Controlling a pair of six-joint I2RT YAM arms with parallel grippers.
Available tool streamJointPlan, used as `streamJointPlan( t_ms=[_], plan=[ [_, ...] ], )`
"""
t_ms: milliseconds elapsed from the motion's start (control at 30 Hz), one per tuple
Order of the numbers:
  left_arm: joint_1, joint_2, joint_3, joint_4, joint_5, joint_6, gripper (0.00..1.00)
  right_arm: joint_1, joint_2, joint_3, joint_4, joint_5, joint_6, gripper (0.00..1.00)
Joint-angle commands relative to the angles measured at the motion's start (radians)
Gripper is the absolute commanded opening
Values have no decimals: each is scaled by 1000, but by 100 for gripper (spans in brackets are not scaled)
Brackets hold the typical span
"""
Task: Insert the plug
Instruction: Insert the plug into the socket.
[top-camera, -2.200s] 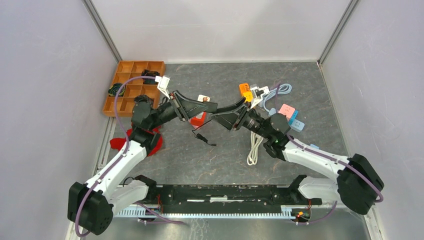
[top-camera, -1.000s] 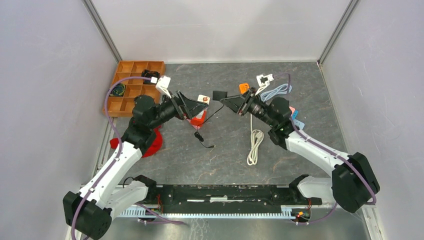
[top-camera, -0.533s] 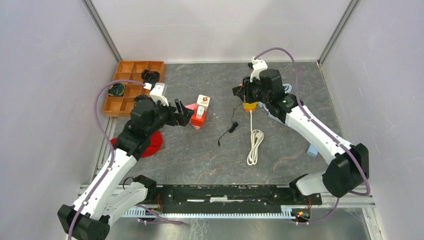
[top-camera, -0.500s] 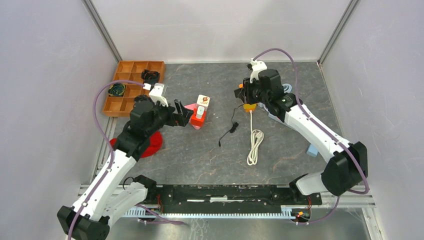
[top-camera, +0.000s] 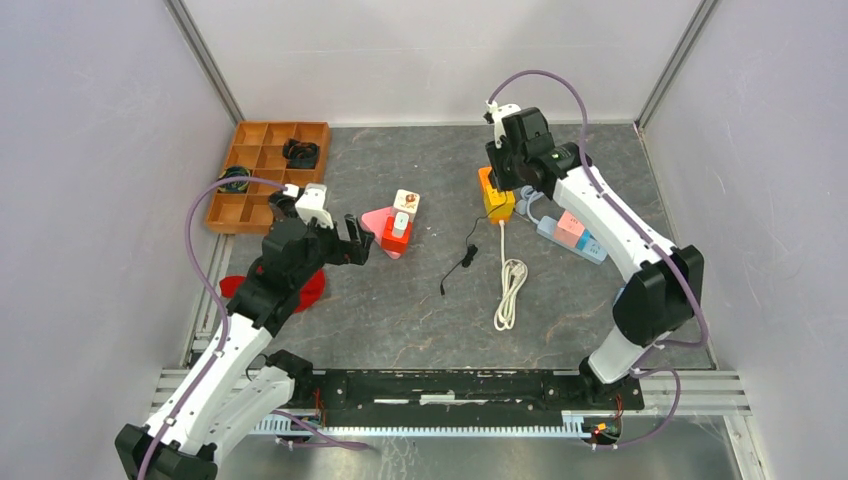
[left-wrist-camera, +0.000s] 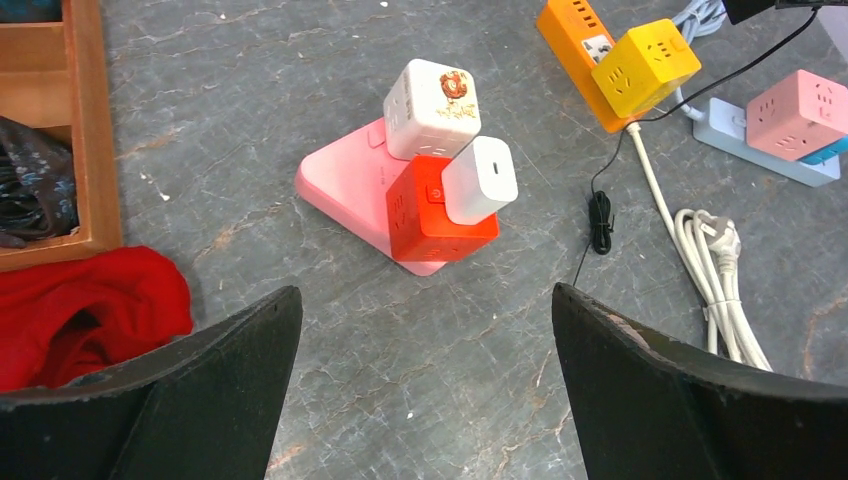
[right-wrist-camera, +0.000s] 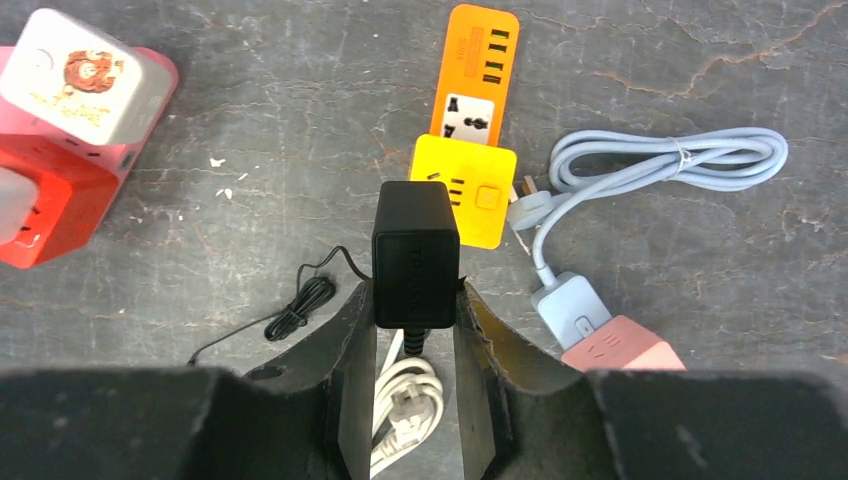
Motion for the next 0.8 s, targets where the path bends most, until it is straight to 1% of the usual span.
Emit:
streamJointPlan(
  t_ms=[0, 267, 767],
  plan=[
    [0, -34, -8, 24, -53, 69, 100, -26, 69, 106, -96, 10, -44, 6],
    [0, -29, -14, 28, -53, 75, 100, -46, 157, 167, -124, -24, -55, 6],
    [-1, -34, -17, 28, -54, 76, 100, -90, 218, 198, -140, -82, -69, 6]
  ],
)
